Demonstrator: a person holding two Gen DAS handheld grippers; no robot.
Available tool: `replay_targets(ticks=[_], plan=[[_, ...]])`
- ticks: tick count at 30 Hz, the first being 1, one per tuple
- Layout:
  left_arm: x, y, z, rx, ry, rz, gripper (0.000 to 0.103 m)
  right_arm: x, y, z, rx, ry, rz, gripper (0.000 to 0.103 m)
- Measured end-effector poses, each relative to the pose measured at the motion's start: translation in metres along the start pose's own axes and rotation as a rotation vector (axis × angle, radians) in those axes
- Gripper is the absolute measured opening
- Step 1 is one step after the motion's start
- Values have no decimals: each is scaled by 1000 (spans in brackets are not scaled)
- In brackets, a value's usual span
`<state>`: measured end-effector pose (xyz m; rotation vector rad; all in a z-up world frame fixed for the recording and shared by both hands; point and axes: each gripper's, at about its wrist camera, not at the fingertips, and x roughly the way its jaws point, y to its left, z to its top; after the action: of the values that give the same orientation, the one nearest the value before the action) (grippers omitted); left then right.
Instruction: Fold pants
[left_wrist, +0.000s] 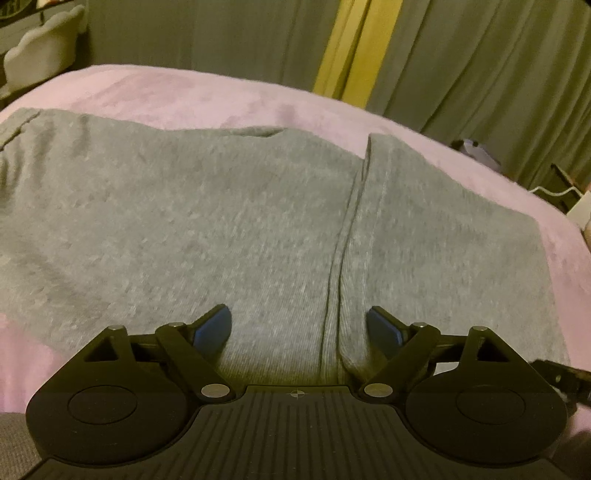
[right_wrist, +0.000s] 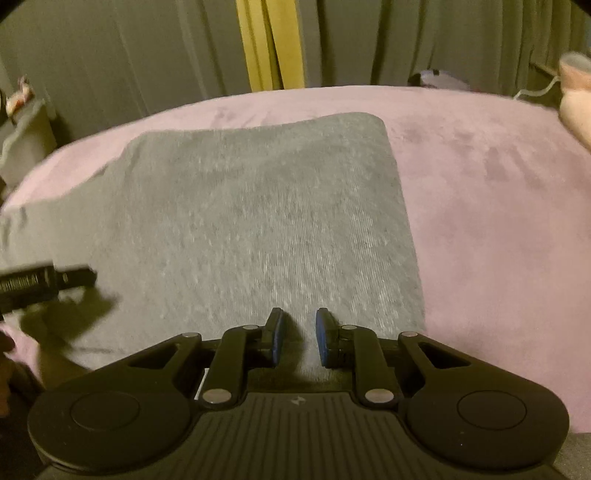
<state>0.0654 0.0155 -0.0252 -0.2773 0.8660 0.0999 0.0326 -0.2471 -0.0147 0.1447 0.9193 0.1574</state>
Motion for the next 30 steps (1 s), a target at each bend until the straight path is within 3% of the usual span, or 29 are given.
replay_targets(ticks=[6,9,18,22,24,27,30], plan=[[-2,-1,-1,-19,8,-1,91,0,-14,31,2,-96,-75,19],[0,-4,-3,-1,12,15,91,29,-17,37,-25,-27,-123,17],[-2,0,-2,-38,-11,39,91,27,-13,64,2,-134,-96,16],[-2,10,1,-93,-15,44,91,49,-14,88,0,-123,-126,18],[-2,15,2,-116,-14,45,91,71,-16,87,-15,-67,-147,18],[0,20,4,-133,-13,52,91,76,-15,72,-52,-155,-152,18],[2,20,5,-131,-17,55,93,70,-5,65,-84,-183,-185,18]])
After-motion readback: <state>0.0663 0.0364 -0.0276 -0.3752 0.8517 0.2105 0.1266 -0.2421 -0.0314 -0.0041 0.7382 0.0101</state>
